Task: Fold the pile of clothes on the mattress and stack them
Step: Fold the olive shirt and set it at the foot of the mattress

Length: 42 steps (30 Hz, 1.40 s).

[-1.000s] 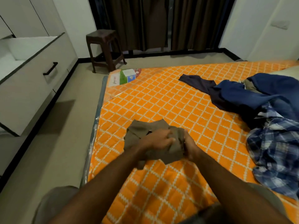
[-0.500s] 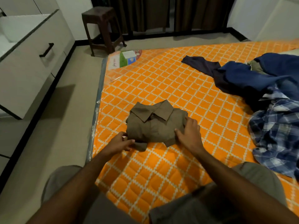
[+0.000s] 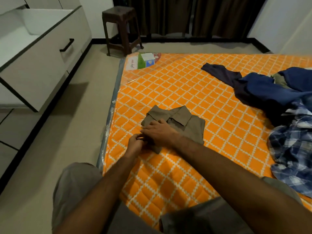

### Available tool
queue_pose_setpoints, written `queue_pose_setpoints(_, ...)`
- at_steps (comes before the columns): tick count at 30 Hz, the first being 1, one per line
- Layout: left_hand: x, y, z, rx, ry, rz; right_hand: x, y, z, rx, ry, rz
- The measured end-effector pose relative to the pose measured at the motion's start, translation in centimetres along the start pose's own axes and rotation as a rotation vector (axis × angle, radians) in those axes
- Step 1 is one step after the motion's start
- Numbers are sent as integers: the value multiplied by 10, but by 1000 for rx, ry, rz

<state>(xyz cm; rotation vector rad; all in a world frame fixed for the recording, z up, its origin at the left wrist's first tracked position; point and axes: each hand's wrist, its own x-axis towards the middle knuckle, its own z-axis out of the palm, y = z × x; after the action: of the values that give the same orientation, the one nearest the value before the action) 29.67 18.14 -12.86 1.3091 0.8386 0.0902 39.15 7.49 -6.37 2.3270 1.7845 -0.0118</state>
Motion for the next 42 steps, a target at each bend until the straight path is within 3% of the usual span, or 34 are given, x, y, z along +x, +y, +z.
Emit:
queue_pose_setpoints(7,6,-8,-11,-140,-100,-91,29,2,-19,-201,-91,-97)
queue_pose_setpoints(13,7,-7,-25,-148,-211,-96,37,7,-26,-148,-185,-133)
queue_pose_setpoints(21,21,-1,-24,-33,-181,-155,43,28,-34,-104,-205,-140)
queue_pose_setpoints(23,25,-7,-27,292,-64,41,37,32,-29,48,-62,-137)
queue_pose_setpoints(25,27,-12,-35,729,73,406,27,36,-25,329,175,-65)
queue_pose_setpoints(27,26,-12,-38,750,-18,620,16,42,-22,600,391,55)
queue_pose_setpoints(29,27,-11,-40,688,-200,650,3,46,-15,719,497,167)
queue_pose_setpoints(31,32,-12,-42,768,-273,665,-9,46,-7,685,450,219)
queue_pose_setpoints(34,38,-18,-40,859,-156,757,-25,34,6,585,338,241)
queue_pose_setpoints(37,36,-15,-32,799,-24,869,-47,33,30,631,447,432)
queue_pose_setpoints(42,30,-9,-29,967,9,948,-89,60,65,1031,527,829)
